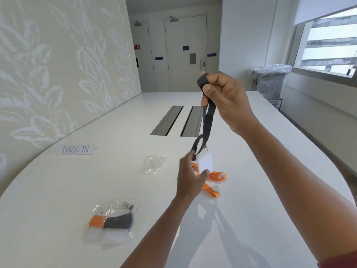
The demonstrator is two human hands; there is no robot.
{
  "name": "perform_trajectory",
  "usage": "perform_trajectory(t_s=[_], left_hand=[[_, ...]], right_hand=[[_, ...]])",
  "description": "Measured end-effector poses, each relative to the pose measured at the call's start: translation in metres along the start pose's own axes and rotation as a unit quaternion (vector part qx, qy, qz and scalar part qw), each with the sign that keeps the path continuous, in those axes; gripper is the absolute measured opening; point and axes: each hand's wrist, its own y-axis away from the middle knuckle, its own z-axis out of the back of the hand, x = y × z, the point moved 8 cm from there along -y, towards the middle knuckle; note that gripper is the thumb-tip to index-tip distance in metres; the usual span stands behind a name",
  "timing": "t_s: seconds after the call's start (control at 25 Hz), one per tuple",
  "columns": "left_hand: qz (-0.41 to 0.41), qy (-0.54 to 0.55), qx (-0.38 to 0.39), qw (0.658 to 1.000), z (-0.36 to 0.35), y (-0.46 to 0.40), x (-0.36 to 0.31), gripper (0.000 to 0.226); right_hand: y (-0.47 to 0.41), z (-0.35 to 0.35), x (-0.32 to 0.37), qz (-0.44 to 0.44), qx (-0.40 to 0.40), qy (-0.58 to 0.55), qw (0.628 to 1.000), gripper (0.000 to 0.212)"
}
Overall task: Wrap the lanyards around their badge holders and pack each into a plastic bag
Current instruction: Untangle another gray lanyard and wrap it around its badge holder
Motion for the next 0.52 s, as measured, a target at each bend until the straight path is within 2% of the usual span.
perform_trajectory(t_s=[0.08, 0.2, 0.36, 0.52], left_hand=[[0.003, 0.016, -0.073, 0.997, 0.013, 0.001, 0.003, 0.102], [0.009, 0.063, -0.104, 0.993, 0.013, 0.005, 0.007, 0.124], [0.014, 0.112, -0.175, 0.978, 0.025, 0.013, 0.010, 0.114], [-0.003, 0.106, -0.190, 0.976, 0.036, 0.010, 0.013, 0.104]], right_hand=[[0.000, 0.001, -0.002, -0.005, 0.001, -0.011, 1.000, 0.017], [0.001, 0.001, -0.003, -0.012, -0.001, -0.044, 0.999, 0.017], [0.000, -0.001, 0.004, -0.006, 0.002, -0.087, 0.996, 0.012], [0.001, 0.010, 0.001, -0.022, -0.029, -0.106, 0.994, 0.013]])
